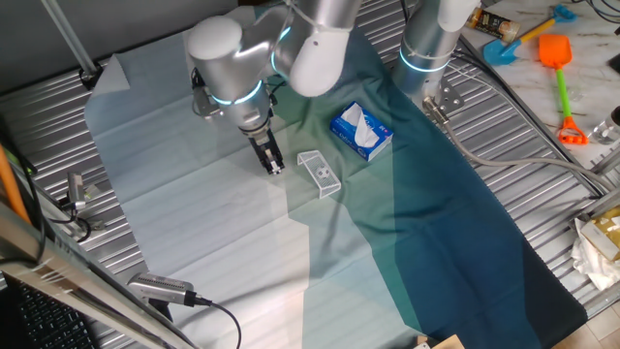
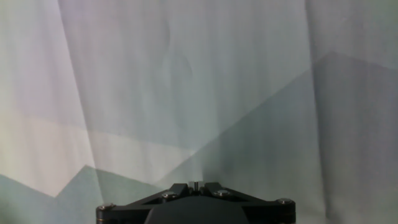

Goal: Push the soccer ball into the goal

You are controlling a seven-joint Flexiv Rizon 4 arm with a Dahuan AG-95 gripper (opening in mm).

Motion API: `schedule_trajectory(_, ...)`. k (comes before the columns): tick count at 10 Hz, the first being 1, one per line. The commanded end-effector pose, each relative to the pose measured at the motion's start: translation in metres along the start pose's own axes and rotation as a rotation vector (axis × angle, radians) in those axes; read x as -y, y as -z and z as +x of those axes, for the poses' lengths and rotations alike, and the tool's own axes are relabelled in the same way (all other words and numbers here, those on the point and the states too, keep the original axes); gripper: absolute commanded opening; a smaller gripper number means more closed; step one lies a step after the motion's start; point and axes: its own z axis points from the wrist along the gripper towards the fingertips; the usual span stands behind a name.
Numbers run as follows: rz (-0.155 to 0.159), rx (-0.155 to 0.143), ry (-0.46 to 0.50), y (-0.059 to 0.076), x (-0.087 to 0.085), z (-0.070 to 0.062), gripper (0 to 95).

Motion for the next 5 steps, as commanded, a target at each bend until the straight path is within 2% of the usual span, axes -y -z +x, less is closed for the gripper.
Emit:
schedule_trajectory(1, 0.024, 0.003, 0.010, 0.0065, -0.0036, -0.0052, 0.0)
schedule_trajectory(5, 0.042, 0.004, 0.030, 0.0103, -0.0078, -0.0115, 0.0)
